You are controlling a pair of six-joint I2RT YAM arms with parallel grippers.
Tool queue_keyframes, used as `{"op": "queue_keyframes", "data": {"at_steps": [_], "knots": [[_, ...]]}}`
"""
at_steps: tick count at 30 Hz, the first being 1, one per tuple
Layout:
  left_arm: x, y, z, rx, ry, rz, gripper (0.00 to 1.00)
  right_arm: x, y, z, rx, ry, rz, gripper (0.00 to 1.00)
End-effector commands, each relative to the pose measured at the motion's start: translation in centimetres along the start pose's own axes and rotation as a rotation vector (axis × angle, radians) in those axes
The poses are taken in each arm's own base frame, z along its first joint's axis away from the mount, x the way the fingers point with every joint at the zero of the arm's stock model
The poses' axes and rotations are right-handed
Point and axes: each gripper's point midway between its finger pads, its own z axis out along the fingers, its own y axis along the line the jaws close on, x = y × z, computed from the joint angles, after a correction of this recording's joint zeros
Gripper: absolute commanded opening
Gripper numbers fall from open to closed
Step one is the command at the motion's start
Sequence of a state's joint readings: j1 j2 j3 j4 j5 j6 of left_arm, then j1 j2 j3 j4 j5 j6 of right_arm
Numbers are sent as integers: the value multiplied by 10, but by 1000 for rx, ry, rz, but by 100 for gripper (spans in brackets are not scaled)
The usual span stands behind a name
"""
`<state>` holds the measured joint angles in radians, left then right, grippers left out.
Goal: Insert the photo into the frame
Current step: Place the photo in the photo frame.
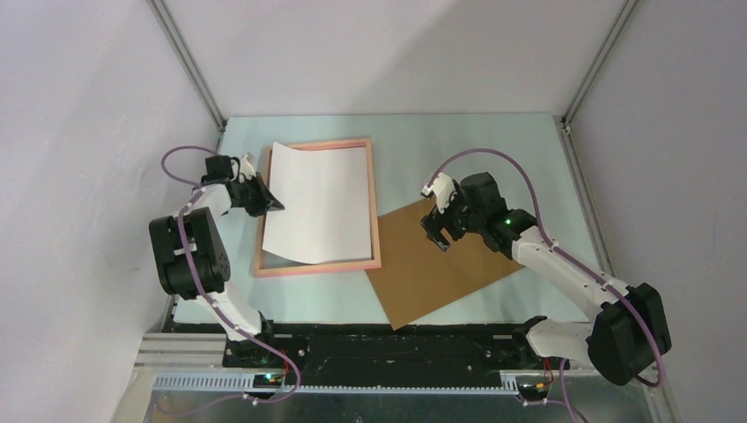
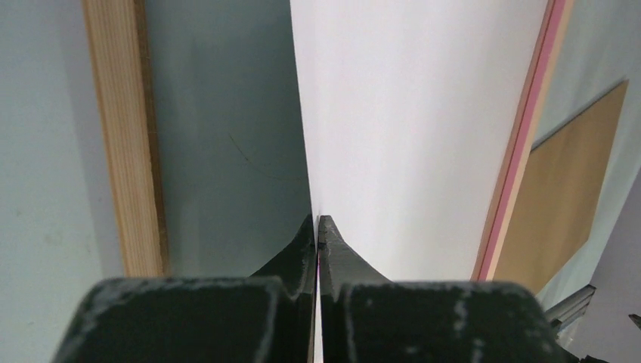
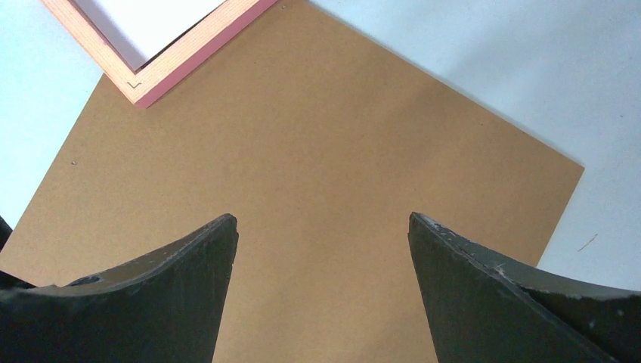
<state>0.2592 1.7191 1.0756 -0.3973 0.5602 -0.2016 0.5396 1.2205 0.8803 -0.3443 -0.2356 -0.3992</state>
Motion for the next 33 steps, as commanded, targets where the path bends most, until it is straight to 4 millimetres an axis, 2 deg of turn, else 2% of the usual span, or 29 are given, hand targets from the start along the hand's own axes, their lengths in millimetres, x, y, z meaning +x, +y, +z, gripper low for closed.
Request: {"op": "queue_keyframes", "data": {"at_steps": [1, 21, 33], "knots": [[-23, -5, -8, -19, -79, 34, 0, -8, -2, -1, 5, -41, 1, 87], [-5, -3, -3, -18, -100, -76, 0, -6, -4, -1, 6, -38, 7, 87], [-5, 3, -9, -59, -139, -60, 0, -5, -4, -1, 6, -37, 10, 87]]}}
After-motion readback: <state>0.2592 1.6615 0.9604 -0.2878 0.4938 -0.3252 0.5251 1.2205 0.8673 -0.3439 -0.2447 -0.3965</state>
